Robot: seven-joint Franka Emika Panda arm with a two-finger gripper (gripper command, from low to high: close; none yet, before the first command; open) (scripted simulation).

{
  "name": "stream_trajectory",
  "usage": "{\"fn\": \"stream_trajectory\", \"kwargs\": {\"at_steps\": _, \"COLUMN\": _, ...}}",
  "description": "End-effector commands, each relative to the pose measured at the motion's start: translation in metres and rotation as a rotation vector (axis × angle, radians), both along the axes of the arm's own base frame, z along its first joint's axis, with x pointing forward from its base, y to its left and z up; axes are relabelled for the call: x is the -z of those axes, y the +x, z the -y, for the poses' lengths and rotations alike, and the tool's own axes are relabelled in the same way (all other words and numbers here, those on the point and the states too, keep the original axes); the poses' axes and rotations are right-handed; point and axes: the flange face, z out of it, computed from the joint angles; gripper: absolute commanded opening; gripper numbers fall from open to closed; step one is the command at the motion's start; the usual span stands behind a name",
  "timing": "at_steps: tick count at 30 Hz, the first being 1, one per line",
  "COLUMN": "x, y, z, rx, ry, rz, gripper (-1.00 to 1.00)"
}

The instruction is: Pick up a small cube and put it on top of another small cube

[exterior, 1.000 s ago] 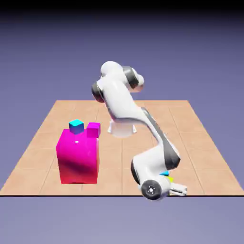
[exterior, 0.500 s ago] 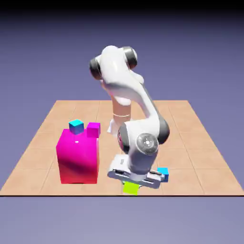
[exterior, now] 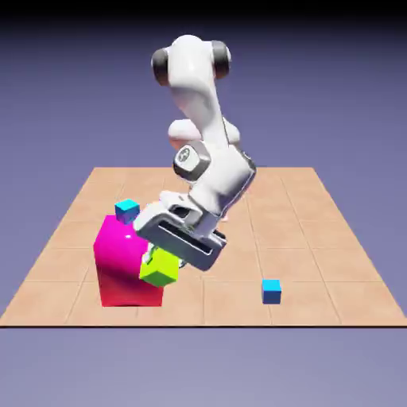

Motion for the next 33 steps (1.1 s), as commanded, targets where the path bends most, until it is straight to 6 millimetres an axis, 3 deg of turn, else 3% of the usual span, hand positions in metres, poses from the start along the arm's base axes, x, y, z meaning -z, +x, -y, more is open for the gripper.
{"fn": "stream_trajectory", "kwargs": {"at_steps": 1, "x": -0.007, "y": -0.005, "z": 0.002, "rx": -0.047, "ry": -0.039, "rz": 0.008, "gripper": -1.00}}
{"fn": "stream_trajectory", "kwargs": {"at_steps": 9, "x": -0.051, "y": -0.059, "z": 0.012, "rx": -0.411, "ry": -0.337, "rz": -0.009, "gripper": -1.00}}
{"fn": "stream_trajectory", "kwargs": {"at_steps": 16, "x": -0.066, "y": -0.122, "z": 0.016, "rx": -0.716, "ry": -0.583, "rz": -0.118, "gripper": -1.00}}
{"fn": "stream_trajectory", "kwargs": {"at_steps": 24, "x": -0.059, "y": -0.210, "z": 0.022, "rx": -1.045, "ry": -0.817, "rz": -0.338, "gripper": -1.00}}
{"fn": "stream_trajectory", "kwargs": {"at_steps": 33, "x": -0.033, "y": -0.321, "z": 0.035, "rx": -1.389, "ry": -0.989, "rz": -0.683, "gripper": -1.00}}
